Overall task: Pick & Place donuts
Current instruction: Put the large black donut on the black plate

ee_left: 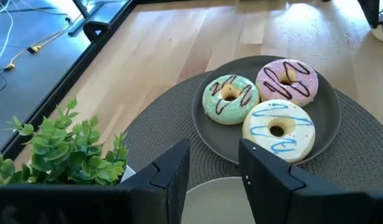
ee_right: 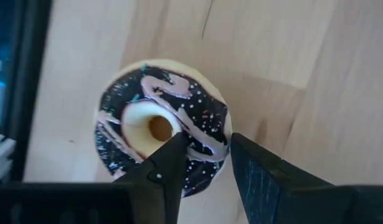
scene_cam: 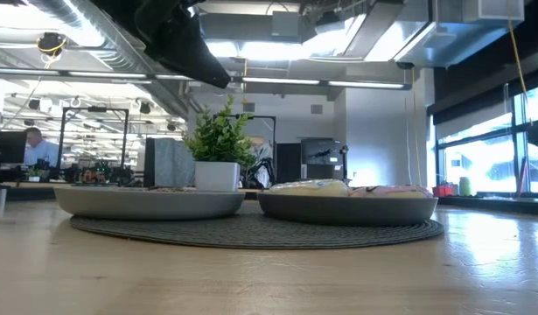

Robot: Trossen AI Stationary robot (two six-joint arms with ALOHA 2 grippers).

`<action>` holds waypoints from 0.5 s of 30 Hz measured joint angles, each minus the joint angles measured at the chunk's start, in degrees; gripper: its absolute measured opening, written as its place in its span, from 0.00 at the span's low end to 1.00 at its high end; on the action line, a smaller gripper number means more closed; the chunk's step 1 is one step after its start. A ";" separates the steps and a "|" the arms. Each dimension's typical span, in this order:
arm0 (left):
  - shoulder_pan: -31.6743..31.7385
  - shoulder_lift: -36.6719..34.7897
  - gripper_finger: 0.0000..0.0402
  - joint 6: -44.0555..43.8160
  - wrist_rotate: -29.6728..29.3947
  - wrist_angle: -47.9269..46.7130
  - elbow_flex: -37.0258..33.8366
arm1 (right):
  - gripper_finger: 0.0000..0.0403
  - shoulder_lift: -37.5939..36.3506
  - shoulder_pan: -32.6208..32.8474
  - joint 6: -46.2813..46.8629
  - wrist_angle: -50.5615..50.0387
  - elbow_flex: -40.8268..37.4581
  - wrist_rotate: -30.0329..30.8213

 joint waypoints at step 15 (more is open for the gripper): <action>-0.01 0.00 0.33 -1.50 3.07 0.06 0.00 | 0.10 -1.11 -0.77 1.04 -1.91 1.58 -0.17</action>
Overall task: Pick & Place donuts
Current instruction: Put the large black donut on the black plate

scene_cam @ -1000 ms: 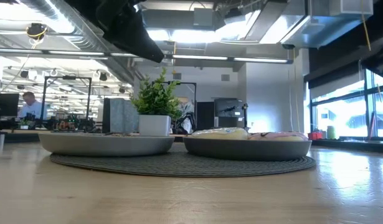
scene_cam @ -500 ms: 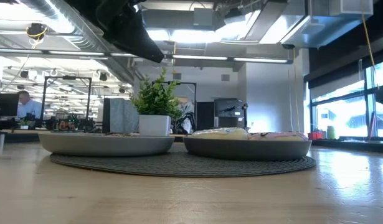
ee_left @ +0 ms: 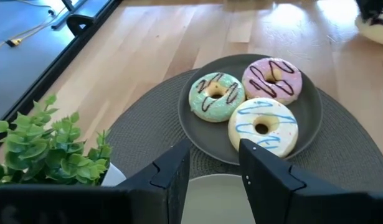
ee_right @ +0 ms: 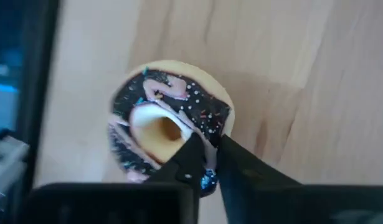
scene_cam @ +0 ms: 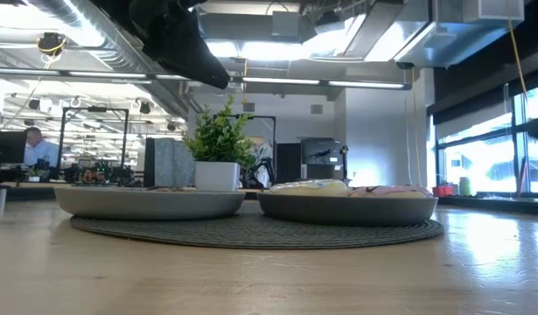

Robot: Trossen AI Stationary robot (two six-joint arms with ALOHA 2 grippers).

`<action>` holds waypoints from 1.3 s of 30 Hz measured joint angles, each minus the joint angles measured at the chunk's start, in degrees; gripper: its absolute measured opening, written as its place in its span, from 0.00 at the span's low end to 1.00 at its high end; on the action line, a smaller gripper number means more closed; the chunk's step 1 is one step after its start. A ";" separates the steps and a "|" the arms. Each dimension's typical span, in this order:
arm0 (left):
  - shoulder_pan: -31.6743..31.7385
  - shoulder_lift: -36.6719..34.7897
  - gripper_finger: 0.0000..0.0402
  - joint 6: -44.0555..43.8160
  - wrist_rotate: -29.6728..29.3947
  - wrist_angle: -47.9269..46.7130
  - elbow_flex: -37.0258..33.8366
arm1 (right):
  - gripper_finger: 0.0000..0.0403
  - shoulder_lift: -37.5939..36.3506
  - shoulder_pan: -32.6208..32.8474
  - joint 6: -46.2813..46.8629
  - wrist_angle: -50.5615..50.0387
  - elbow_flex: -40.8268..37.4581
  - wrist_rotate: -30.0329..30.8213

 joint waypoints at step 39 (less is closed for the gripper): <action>-0.17 0.00 0.33 0.07 6.97 -2.20 0.00 | 0.08 8.65 -48.96 -18.51 4.90 13.67 -15.41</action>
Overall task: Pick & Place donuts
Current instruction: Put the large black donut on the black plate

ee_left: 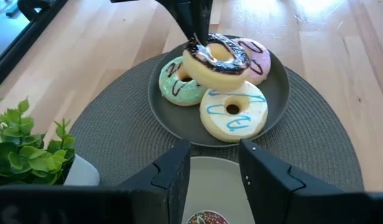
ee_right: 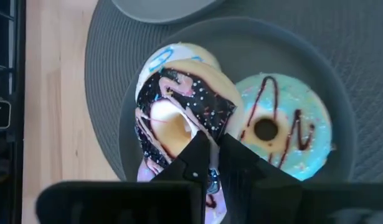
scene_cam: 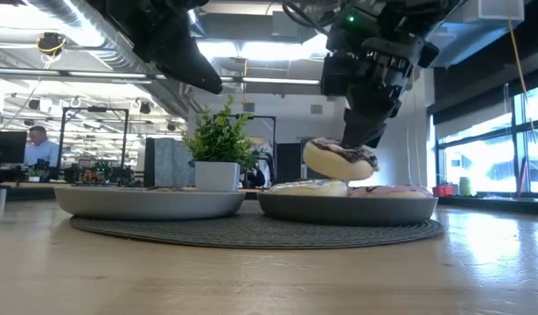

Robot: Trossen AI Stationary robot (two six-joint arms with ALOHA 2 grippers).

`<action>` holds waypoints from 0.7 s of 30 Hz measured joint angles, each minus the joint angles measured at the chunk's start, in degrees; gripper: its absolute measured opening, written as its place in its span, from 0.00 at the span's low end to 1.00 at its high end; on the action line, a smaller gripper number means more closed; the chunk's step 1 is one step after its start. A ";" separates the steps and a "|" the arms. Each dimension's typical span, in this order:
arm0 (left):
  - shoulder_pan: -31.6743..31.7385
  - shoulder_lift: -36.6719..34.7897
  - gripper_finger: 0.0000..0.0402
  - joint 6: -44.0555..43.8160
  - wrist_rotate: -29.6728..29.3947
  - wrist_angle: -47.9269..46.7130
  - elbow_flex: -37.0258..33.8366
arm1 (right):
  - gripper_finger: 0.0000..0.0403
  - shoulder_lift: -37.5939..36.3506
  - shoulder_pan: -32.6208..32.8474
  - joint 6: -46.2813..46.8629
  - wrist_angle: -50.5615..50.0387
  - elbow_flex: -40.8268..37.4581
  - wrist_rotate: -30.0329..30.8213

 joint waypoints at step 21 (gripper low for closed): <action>0.00 0.00 0.32 -0.07 0.80 0.04 0.00 | 0.09 3.68 0.56 0.81 -0.39 -0.13 -0.59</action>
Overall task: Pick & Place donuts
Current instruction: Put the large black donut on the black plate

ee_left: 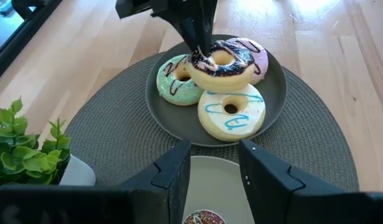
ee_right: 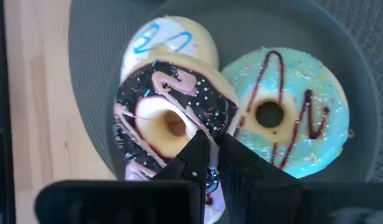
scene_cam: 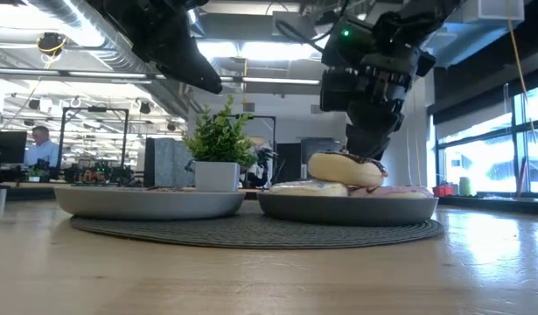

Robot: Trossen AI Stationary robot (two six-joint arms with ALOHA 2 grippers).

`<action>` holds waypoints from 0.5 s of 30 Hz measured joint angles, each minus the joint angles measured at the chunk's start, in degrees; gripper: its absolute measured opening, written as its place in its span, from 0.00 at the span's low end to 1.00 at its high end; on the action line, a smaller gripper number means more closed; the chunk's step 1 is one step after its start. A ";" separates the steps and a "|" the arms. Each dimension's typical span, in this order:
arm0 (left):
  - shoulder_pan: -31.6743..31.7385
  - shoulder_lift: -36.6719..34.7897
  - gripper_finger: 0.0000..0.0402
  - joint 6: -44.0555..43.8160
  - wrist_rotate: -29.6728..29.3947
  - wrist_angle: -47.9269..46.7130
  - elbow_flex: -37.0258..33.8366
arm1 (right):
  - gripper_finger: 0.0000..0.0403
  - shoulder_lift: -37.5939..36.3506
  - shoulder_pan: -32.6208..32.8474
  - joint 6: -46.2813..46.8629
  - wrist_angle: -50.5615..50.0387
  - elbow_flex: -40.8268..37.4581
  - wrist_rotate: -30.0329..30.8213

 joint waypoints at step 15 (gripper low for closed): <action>0.00 -0.04 0.32 -0.89 -0.02 0.00 0.00 | 0.31 -2.94 0.02 -2.97 -0.49 -0.07 0.10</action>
